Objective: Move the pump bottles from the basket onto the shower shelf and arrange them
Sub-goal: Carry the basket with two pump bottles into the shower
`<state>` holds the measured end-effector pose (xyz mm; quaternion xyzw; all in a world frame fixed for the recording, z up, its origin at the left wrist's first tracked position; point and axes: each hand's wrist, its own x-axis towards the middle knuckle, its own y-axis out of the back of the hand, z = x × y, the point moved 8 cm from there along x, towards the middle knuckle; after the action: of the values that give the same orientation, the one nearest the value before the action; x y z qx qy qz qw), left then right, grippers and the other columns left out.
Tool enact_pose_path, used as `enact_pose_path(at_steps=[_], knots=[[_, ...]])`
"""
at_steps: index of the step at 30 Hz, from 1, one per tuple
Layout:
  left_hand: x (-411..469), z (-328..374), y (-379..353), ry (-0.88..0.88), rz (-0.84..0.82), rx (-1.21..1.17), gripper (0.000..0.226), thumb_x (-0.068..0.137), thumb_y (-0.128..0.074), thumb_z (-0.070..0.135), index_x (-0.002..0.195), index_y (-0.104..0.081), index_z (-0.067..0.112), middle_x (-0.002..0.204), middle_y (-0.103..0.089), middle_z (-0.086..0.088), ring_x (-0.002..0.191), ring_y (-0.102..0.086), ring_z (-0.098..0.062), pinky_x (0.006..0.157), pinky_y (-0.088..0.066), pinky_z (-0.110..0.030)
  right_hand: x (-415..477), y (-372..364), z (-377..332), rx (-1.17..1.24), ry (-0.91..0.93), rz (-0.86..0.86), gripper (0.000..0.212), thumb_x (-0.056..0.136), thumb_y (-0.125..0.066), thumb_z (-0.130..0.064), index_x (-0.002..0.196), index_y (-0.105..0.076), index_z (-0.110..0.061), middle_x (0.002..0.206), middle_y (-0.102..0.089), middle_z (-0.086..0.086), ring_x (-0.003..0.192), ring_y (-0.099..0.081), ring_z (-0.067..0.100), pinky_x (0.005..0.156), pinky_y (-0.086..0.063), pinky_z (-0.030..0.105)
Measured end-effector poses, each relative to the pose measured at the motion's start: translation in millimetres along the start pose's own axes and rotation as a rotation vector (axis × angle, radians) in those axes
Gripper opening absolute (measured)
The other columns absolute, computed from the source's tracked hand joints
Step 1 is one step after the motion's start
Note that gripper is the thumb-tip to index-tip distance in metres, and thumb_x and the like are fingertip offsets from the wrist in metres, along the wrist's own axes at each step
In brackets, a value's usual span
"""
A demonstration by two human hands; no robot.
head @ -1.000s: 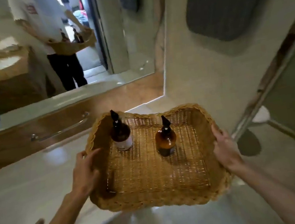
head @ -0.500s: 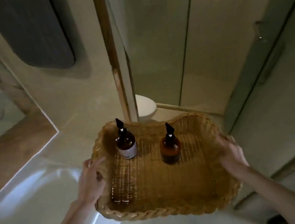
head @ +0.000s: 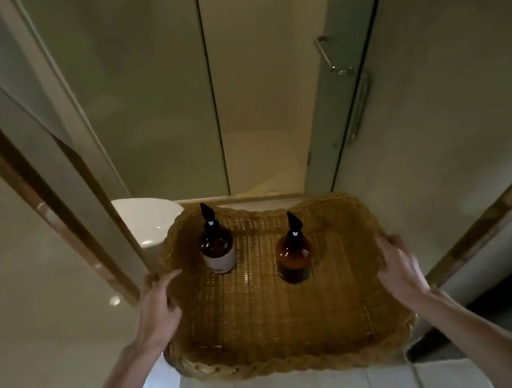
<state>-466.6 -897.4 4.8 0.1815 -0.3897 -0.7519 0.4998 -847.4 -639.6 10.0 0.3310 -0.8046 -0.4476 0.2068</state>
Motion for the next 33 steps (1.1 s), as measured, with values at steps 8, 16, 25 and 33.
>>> enact_pose_path(at_steps=[8, 16, 25, 33], knots=[[118.2, 21.1, -33.5, -0.003, -0.107, 0.046, 0.052, 0.083, -0.051, 0.001, 0.129, -0.050, 0.028, 0.130, -0.049, -0.012, 0.112, -0.055, -0.032, 0.091, -0.049, -0.044, 86.8, -3.7, 10.8, -0.090, -0.104, 0.043, 0.075, 0.081, -0.055, 0.001, 0.144, -0.024, -0.026, 0.116, -0.040, 0.007, 0.068, -0.047, 0.008, 0.058, -0.041, 0.014], [217.0, 27.4, -67.9, 0.024, -0.163, 0.053, 0.056, 0.082, -0.053, -0.004, 0.132, -0.046, 0.020, 0.134, -0.043, -0.015, 0.114, -0.053, -0.036, 0.092, -0.049, -0.043, 175.3, -24.4, 15.5, -0.016, -0.106, 0.040, 0.077, 0.080, -0.052, 0.000, 0.144, -0.023, -0.031, 0.106, -0.033, -0.003, 0.073, -0.042, 0.004, 0.072, -0.038, 0.020], [337.5, 34.3, -94.5, 0.121, -0.131, 0.112, 0.049, 0.086, -0.051, 0.000, 0.132, -0.044, 0.014, 0.137, -0.042, -0.017, 0.114, -0.052, -0.037, 0.091, -0.048, -0.045, 323.7, -43.2, -6.1, 0.073, -0.041, 0.061, 0.071, 0.082, -0.049, 0.007, 0.144, -0.028, -0.020, 0.116, -0.043, 0.014, 0.081, -0.050, 0.020, 0.075, -0.045, 0.029], [437.1, 50.1, -97.8, 0.117, -0.103, 0.093, 0.047, 0.089, -0.048, 0.002, 0.134, -0.043, 0.014, 0.139, -0.041, -0.016, 0.116, -0.050, -0.035, 0.093, -0.047, -0.044, 443.3, -51.6, -28.9, 0.026, -0.001, 0.088, 0.065, 0.079, -0.045, 0.011, 0.140, -0.036, -0.011, 0.117, -0.047, 0.025, 0.093, -0.056, 0.041, 0.081, -0.047, 0.040]])
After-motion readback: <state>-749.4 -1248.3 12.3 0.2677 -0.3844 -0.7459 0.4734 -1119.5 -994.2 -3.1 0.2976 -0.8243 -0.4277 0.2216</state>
